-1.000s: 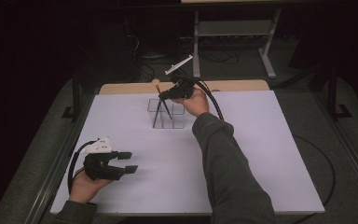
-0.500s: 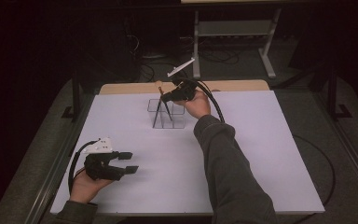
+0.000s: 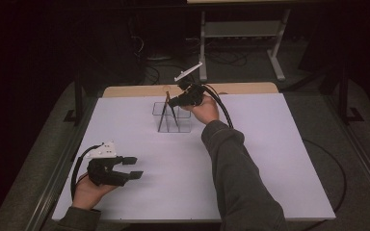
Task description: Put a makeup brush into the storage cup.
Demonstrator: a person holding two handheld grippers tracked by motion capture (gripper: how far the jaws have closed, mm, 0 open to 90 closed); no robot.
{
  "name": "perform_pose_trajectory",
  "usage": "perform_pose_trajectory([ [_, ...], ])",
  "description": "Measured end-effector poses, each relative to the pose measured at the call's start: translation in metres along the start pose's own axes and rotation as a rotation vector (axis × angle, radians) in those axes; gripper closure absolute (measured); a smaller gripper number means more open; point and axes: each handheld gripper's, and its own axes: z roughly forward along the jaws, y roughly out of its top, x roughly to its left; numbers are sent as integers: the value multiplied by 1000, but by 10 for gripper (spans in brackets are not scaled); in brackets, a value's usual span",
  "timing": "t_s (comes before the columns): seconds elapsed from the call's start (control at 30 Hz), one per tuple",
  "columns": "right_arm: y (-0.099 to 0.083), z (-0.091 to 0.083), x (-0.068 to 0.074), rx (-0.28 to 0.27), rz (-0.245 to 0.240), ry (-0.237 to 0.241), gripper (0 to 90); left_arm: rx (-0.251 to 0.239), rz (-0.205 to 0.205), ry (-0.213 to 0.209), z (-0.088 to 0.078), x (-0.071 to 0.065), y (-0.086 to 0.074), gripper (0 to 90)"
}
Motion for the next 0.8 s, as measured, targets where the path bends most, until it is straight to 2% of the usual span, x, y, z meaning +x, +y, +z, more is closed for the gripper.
perform_pose_trajectory([
  [0.13, -2, -3, 1, -4, 33, -5, 777, 0, -1, -1, 1, 0, 0, 402],
  [0.17, -3, -3, -1, -2, 13, -16, 757, 0, -3, -1, 1, 0, 0, 402],
  [0.3, -5, -9, 0, -11, 46, -14, 735, 4, -6, 0, 2, -1, 0, 401],
  [0.33, -6, -10, -1, -12, 32, -21, 733, 5, -4, 0, 2, -1, 0, 401],
  [0.43, -9, -14, -2, -15, 33, -21, 722, 4, -18, -4, 3, -2, 0, 401],
  [0.5, -10, -17, -1, -21, 46, -16, 715, 3, -12, -4, 3, -2, 0, 401],
  [0.6, -13, -21, -3, -24, 31, -25, 709, 2, -13, -3, 3, -1, 0, 401],
  [0.63, -14, -22, -2, -30, 45, -18, 702, 4, -13, -2, 3, -1, 0, 401],
  [0.8, -18, -27, -3, -30, 49, -17, 673, 8, -11, 1, 3, -1, 0, 398],
])
